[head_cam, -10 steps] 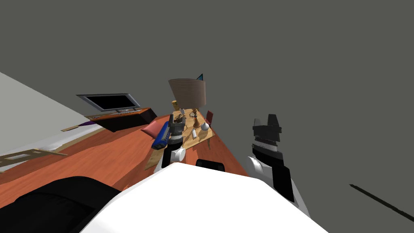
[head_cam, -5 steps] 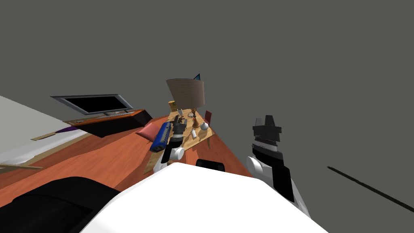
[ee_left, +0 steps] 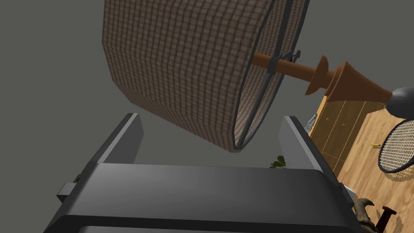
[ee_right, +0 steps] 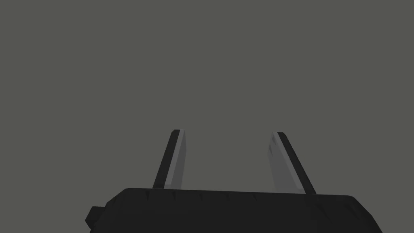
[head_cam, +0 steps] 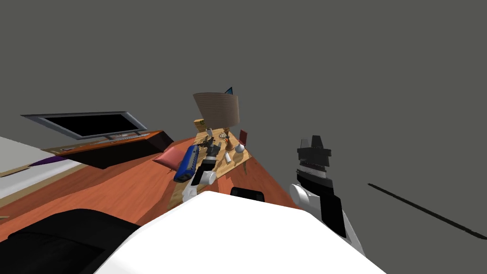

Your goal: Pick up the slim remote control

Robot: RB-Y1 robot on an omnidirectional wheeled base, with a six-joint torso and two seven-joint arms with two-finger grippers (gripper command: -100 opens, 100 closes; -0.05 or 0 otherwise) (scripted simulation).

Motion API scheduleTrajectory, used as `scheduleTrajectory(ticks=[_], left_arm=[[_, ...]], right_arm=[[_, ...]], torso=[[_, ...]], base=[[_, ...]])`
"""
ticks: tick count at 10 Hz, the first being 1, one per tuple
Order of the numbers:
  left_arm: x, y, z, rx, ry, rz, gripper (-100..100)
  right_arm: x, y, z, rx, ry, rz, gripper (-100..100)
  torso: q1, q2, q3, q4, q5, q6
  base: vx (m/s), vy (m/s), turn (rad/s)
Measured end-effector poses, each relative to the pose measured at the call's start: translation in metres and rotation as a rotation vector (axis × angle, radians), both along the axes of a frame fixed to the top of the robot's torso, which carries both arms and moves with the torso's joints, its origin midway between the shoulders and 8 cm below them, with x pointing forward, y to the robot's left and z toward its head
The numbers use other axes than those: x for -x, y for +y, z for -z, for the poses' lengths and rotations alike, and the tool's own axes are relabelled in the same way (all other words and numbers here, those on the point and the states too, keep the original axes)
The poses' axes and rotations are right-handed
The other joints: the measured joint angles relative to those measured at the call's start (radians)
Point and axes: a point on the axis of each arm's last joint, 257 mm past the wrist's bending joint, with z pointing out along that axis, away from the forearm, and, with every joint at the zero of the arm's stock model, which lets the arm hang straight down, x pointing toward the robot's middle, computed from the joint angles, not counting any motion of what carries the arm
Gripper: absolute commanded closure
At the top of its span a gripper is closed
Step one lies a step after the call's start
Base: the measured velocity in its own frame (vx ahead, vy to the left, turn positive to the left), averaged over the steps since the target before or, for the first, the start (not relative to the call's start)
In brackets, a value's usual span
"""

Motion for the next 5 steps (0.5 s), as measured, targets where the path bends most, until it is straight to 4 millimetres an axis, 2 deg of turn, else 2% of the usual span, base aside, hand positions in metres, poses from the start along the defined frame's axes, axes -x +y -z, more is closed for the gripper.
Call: scheduleTrajectory(ticks=[2, 4, 5], left_arm=[[-0.014, 0.01, 0.022, -0.008, 0.069, -0.006, -100], [-0.025, 0.02, 0.035, -0.015, 0.133, -0.014, -100], [-0.032, 0.029, 0.05, -0.023, 0.181, -0.02, -100]], right_arm=[[0.0, 0.0, 0.0, 0.0, 0.0, 0.0, 0], [0.0, 0.0, 0.0, 0.0, 0.0, 0.0, 0], [0.0, 0.0, 0.0, 0.0, 0.0, 0.0, 0]], torso=[[-0.002, 0.0, 0.0, 0.0, 0.0, 0.0], [-0.002, 0.0, 0.0, 0.0, 0.0, 0.0], [-0.001, 0.0, 0.0, 0.0, 0.0, 0.0]], base=[[-0.031, 0.04, -0.097], [-0.033, 0.055, -0.199], [-0.022, 0.063, -0.09]])
